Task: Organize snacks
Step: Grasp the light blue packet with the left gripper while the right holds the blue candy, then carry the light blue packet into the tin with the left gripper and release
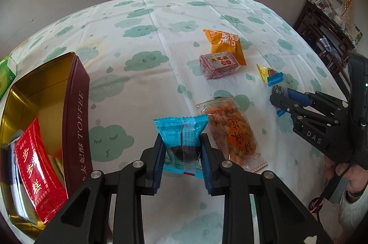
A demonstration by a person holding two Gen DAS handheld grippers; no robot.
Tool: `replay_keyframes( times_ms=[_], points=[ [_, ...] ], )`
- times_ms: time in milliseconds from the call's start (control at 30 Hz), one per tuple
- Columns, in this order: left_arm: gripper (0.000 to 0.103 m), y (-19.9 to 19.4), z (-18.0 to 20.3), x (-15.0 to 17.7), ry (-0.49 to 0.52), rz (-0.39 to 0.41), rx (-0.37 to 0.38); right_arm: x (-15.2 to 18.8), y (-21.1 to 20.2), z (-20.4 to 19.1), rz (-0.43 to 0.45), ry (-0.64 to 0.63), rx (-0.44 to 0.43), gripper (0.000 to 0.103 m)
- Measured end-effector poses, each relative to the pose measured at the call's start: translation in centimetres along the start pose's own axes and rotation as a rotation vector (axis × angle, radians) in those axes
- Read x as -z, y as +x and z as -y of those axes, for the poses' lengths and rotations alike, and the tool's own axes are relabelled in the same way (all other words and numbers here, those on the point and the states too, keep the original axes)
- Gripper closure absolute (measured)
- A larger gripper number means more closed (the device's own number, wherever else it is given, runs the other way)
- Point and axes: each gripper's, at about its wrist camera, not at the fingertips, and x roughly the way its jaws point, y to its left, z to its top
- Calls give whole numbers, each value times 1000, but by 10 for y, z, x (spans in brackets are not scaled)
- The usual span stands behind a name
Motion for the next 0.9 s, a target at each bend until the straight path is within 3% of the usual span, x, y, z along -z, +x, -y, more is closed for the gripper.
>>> replay_keyframes(
  times_ms=[200,467,667,900],
  points=[
    [78,-35,-24,-7,-66,68,-35,1,0,0,4,0,2,76],
    [78,-86,-99,-3,-238,143,-167,2,0,0,14,-2,10,76],
    [78,-101,-154,16,-376,113,-265,2,0,0,14,-3,10,76],
    [78,-88,-181,34,-448,27,-341,2,0,-1,14,-6,16,75]
  ],
)
